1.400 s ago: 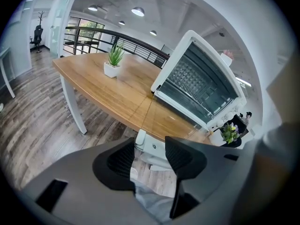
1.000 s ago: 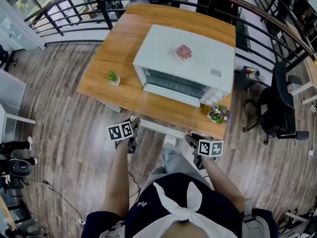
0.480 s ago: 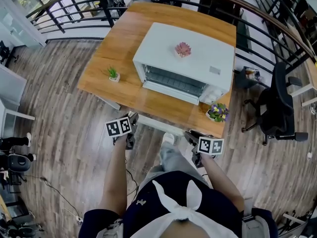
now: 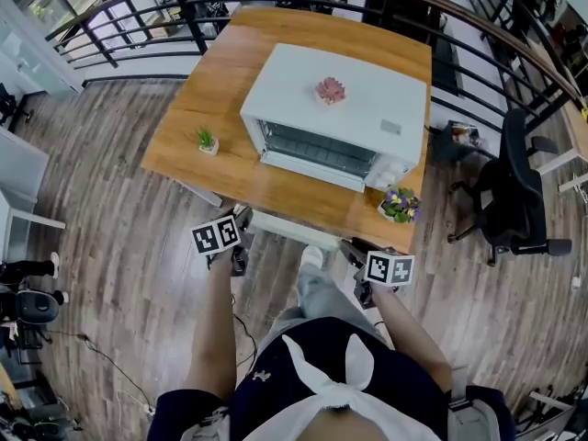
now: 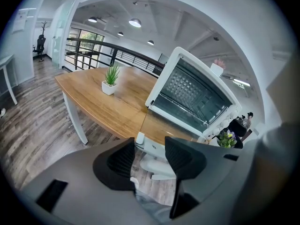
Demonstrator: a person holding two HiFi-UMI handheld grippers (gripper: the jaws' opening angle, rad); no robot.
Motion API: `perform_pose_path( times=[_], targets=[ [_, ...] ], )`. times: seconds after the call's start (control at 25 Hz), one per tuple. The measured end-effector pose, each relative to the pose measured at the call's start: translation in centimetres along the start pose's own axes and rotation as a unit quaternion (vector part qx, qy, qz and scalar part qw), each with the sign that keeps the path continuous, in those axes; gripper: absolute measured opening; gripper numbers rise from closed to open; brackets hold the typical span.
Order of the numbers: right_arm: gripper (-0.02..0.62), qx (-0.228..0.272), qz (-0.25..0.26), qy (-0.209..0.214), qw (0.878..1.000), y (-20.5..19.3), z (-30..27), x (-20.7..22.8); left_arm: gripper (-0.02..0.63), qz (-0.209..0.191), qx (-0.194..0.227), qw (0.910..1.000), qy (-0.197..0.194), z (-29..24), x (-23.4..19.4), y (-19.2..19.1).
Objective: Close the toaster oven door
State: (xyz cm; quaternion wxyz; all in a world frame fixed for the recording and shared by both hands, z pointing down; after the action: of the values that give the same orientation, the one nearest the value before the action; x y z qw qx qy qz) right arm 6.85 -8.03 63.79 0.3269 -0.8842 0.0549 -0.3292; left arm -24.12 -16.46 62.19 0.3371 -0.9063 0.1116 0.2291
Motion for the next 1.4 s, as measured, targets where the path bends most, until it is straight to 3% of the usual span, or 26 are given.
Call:
perform_pose_path(
  times=[1.4],
  targets=[
    [0.168, 0.072, -0.027, 0.024, 0.997, 3.6, 2.2, -1.3, 0.196, 0.001, 0.061, 0.998, -0.015, 1.5, 2.6, 3.4]
  ],
)
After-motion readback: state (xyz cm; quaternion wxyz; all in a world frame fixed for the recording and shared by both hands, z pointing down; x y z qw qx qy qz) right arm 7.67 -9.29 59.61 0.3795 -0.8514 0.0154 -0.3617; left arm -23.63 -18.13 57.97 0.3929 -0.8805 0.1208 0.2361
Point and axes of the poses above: the fingertips, and each gripper's own axes: z backward along the fingers, x to its right, y out of its top, the point moved 2 cm from there along z, backward along the fingers, and after that the axes turned 8 degrees about z, right-handed, at the moved point
